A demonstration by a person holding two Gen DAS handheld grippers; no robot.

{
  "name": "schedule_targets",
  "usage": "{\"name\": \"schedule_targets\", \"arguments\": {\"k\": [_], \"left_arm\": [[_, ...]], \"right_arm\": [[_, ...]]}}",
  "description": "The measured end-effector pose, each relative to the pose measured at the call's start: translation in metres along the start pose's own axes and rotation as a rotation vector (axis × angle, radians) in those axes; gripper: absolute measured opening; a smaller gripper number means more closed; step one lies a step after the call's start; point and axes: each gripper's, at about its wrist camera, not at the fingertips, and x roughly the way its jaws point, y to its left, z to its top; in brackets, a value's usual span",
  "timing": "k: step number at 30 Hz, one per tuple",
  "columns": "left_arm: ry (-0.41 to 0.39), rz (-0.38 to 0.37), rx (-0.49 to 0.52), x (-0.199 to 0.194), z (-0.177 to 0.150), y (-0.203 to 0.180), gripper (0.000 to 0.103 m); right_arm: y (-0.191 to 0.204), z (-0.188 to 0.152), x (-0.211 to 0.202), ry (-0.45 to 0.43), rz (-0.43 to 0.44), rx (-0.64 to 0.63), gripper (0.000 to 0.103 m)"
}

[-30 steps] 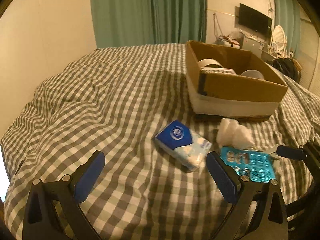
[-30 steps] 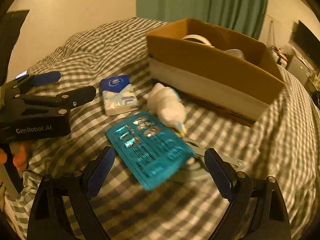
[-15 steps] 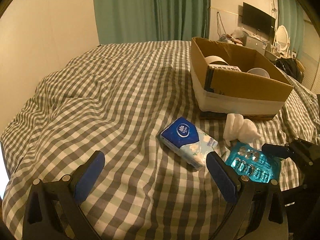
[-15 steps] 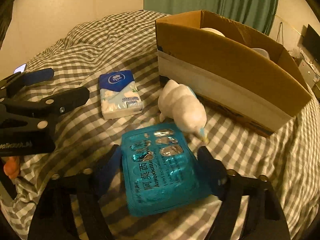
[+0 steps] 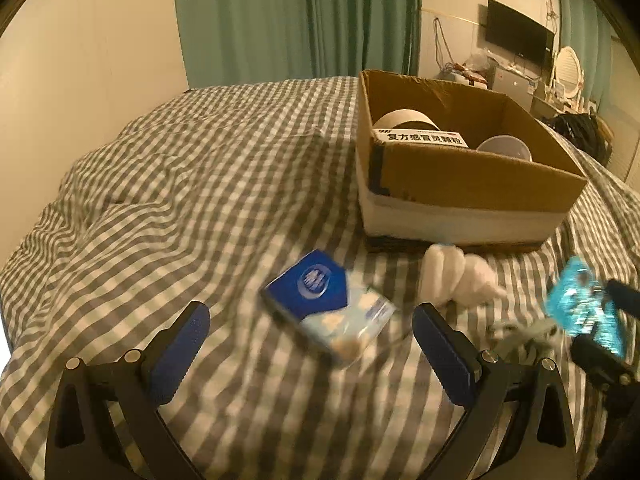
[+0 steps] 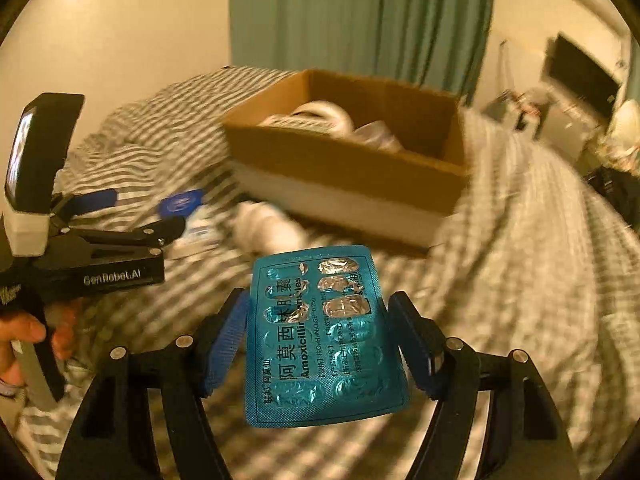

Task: Organize objects
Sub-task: 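Grasp the blue tissue pack with left tool while right tool grasps the teal blister pack, then carry tissue pack and blister pack over the box and release both inside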

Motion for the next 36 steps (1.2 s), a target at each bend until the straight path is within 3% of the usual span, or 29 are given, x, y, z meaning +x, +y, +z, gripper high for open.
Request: {"name": "schedule_targets", "arguments": {"k": [2,5,8,10,12,14,29,36], "left_arm": [[0.003,0.009,-0.001,0.011,0.005,-0.006,0.103],[0.022,0.059,0.008,0.032,0.010,-0.011,0.103],[0.042,0.064,0.009,0.051,0.010,-0.014,0.103],[0.057,0.073,0.016,0.060,0.008,-0.016,0.100],[0.082,0.073,0.023,0.066,0.004,-0.016,0.088],[0.081,0.062,0.027,0.065,0.002,-0.015,0.087],[0.019,-0.058,0.102,-0.028,-0.017,-0.025,0.086],[-0.075,-0.082,0.059,-0.072,0.002,-0.017,0.086]], "right_arm": [[-0.008,0.000,-0.002,-0.007,-0.036,0.001,0.071],[-0.022,0.001,0.002,-0.007,-0.023,0.050,0.071],[-0.033,-0.001,0.005,-0.001,-0.019,0.078,0.071],[-0.035,-0.003,0.008,0.004,-0.006,0.092,0.071],[-0.036,-0.004,0.010,0.006,-0.001,0.094,0.071],[-0.035,-0.005,0.012,0.014,-0.001,0.092,0.071],[-0.022,-0.004,-0.020,-0.041,-0.020,0.107,0.071],[-0.021,0.004,-0.061,-0.098,-0.028,0.144,0.071]]}}
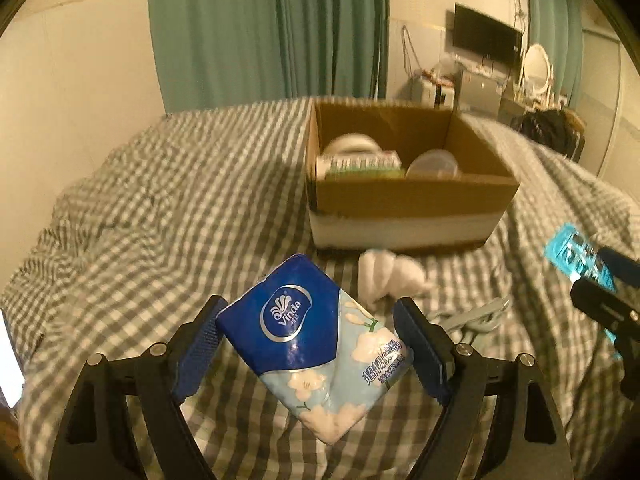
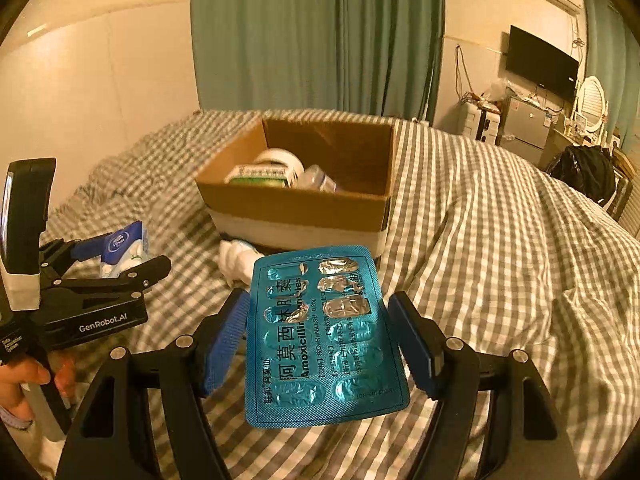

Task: Organize objects
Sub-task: 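Carry tissue pack and blister pack over the box and release both inside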

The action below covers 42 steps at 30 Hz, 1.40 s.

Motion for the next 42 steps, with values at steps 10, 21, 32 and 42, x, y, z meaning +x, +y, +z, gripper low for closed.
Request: {"name": "schedule_targets", "arguments": {"k": [10,21,32,42], "left_arm": [[-0.172,-0.062,0.055,-0.040,0.067,-0.015,0.086],[-0.213,-0.063,0.138,0.015,0.143,-0.033,0.086],[-0.189,-0.069,0.180,0.106,0.184,-0.054,0.086],[-0.079,-0.112,0.150,0.160,0.165,-0.052,0.086]], "right_arm": [[-0.002,0.071,-0.048,-0.133,-0.013,-0.039,0.071],[-0.008,0.154,0.003,-0.159,0.048,-0.041,0.071],[-0.034,0.200,0.098,-0.139,0.018,-0.065,0.071],[-0.046,0.186,0.178,-0.045,0.038,-0.019,0.071]]}}
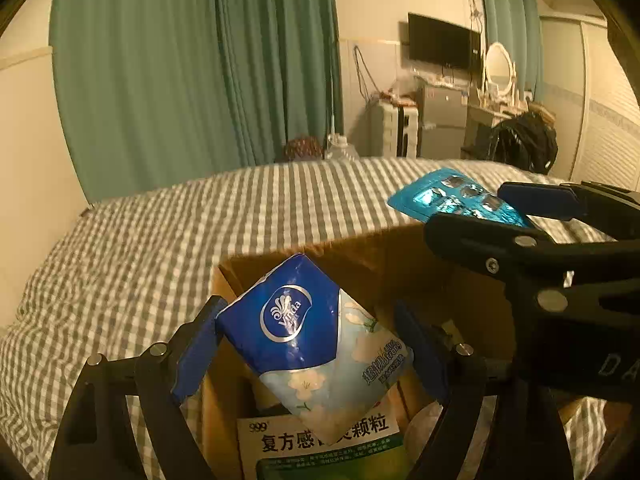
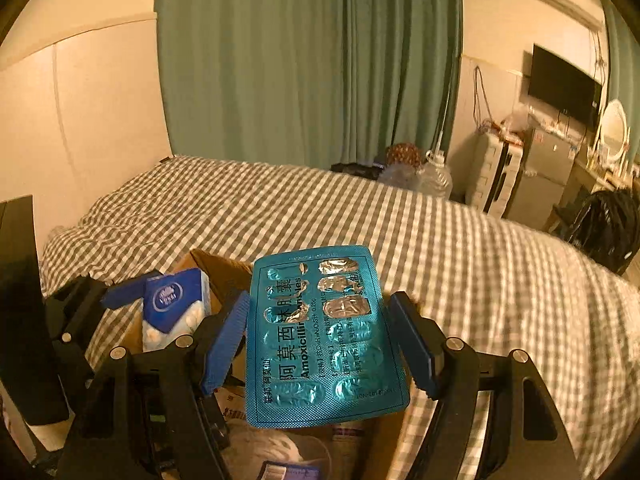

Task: Organize objects
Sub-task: 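Carry tissue pack and blister pack over the box and release both inside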

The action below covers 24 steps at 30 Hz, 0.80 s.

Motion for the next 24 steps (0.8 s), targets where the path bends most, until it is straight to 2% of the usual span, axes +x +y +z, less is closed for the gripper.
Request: {"name": "schedule_targets", "arguments": {"k": [6,8,10,11,12,18,24], "left_arm": [[-0.012,-0.011,0.028,-0.007,-0.002,-0.005,0.088],[-0.008,-0.019,0.031,-0.012,-0.001,-0.006,0.088],[-0.008,-0.022,0.032,-0.021,0.000,-0.007,0.089],[-0.014,-0.022,0.029,-0.028,0.002,-0.008,0.095],[-0.021,-0.021,0.026,-0.036,0.004,-0.008,0.103],[-0.091,0.008,-0.003,-0.099,0.015,-0.006,0.103],[-0.134,0.032,-0.017,-0.160,0.010,-0.001,0.103]], "right_arm": [[-0.005,-0.006,0.004,0.019,0.016,0.029,0.072],[-0.009,-0.005,-0.010,-0.014,0.001,0.059,0.073],[-0.012,-0.002,-0.024,-0.024,0.001,0.082,0.081],[-0.015,0.001,-0.034,-0.033,0.003,0.097,0.086],[-0.018,0.005,-0.042,-0.043,0.004,0.104,0.087],[-0.009,0.017,-0.117,-0.101,-0.063,0.063,0.087],[0.004,0.004,-0.198,-0.140,-0.101,0.033,0.087]]}}
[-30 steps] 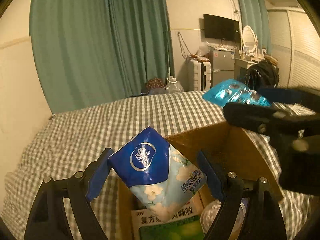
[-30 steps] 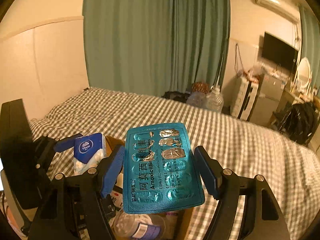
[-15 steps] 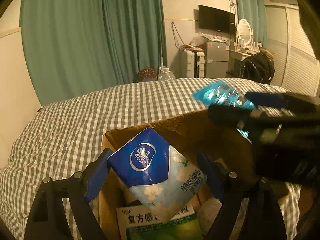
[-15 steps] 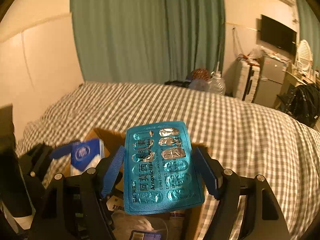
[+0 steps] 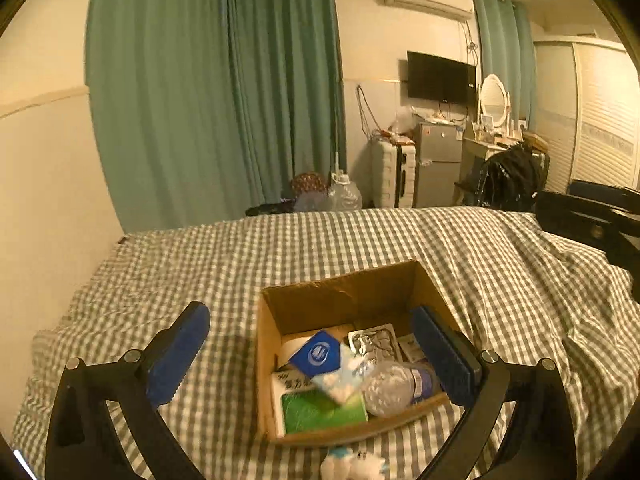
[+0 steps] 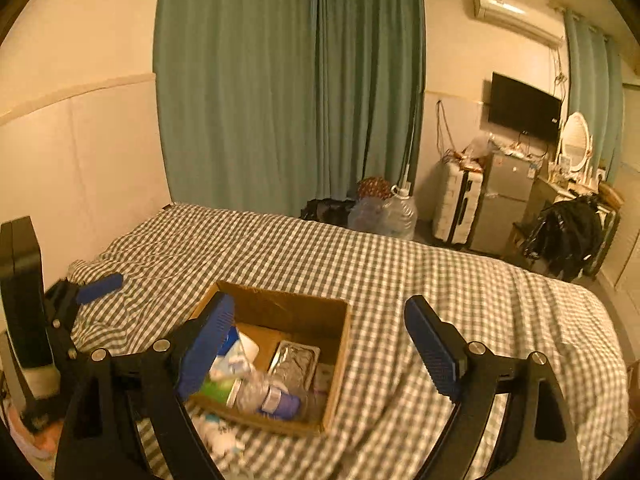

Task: Organize objects
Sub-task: 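Carry tissue pack and blister pack over the box and release both inside, then grasp the grey plastic clip with right tool while left tool grasps the white toy figure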

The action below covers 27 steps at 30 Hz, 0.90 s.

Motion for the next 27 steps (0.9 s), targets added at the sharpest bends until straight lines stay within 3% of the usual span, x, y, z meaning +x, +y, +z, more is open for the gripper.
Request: {"name": "schedule_targets", "arguments": {"k": [6,10,15,20,23,27], "left_arm": [[-0.010,0.026,-0.019,-0.043,-0.027,0.014,0.103],[0.010,0.049,-0.022,-0.057,-0.052,0.020,0.103],[0.054,0.083,-0.021,-0.057,-0.102,0.024,0.103],[0.119,0.062,-0.009,-0.039,-0.158,0.015,0.103],[0.163,0.090,0.004,-0.018,-0.178,0.013,0.103],[0.219,0.100,-0.028,0.006,-0.195,0.025,0.103]], "right_arm": [[-0.003,-0.033,-0.050,0.001,-0.028,0.025,0.088],[0.000,-0.068,-0.054,0.024,-0.073,0.040,0.091],[0.011,-0.129,-0.024,0.175,-0.069,0.096,0.091],[0.043,-0.205,0.031,0.401,-0.023,0.051,0.091],[0.052,-0.229,0.048,0.452,0.006,0.065,0.091],[0.065,-0.234,0.057,0.451,0.013,0.068,0.091]]}}
